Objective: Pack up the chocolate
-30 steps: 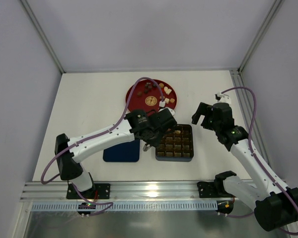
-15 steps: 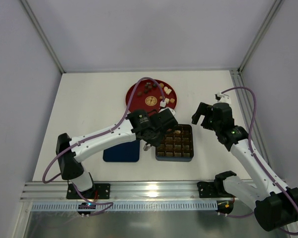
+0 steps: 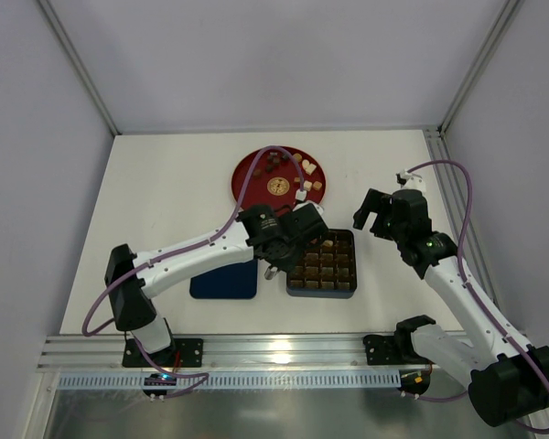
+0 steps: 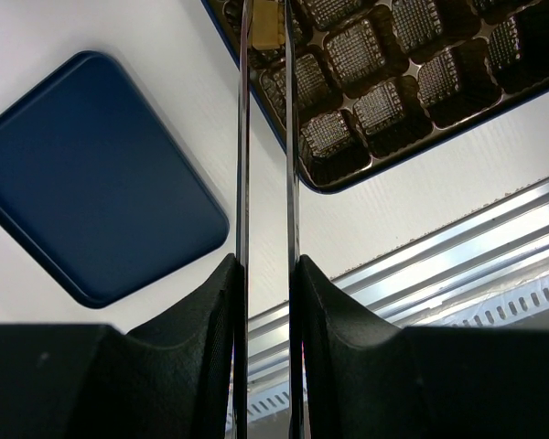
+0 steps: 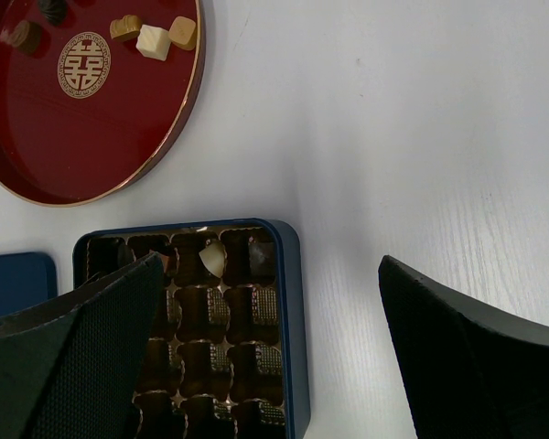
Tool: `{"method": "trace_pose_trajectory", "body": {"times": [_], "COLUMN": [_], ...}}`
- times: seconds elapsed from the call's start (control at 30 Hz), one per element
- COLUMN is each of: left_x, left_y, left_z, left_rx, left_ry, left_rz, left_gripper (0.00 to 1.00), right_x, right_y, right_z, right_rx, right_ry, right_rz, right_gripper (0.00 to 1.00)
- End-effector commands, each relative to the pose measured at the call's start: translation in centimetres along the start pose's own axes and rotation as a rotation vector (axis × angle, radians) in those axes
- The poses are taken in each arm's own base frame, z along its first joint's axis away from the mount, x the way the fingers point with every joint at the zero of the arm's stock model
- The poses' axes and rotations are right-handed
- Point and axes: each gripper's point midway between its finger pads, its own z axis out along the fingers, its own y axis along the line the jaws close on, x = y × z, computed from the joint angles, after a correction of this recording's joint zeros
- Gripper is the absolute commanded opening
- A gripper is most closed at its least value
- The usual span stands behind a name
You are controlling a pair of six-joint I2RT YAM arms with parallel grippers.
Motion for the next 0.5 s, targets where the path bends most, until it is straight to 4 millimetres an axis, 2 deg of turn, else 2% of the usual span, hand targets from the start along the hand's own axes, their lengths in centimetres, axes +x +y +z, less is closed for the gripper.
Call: {"method": "trace_pose_trajectory", "body": {"times": [0.0,0.47], "left_x": [-1.13,-1.18], "left_y": [-0.23,-0.16], "left_z": [-0.02,0.05], "left_rx": [0.017,0.020], "left_ry": [-0.046,-0.045], "left_rz": [-0.006,-0.007], "left_gripper": [0.30,0.33], "right_x": [-1.29,-1.24], "right_y": [0.55,0.52], "right_z": [-0.17,-0.07], "right_rx": [-0.021,-0.018], "right_ry": [-0.047,-0.045], "right_rz": [0.014,0.016], "right_gripper": [1.00,1.00]}}
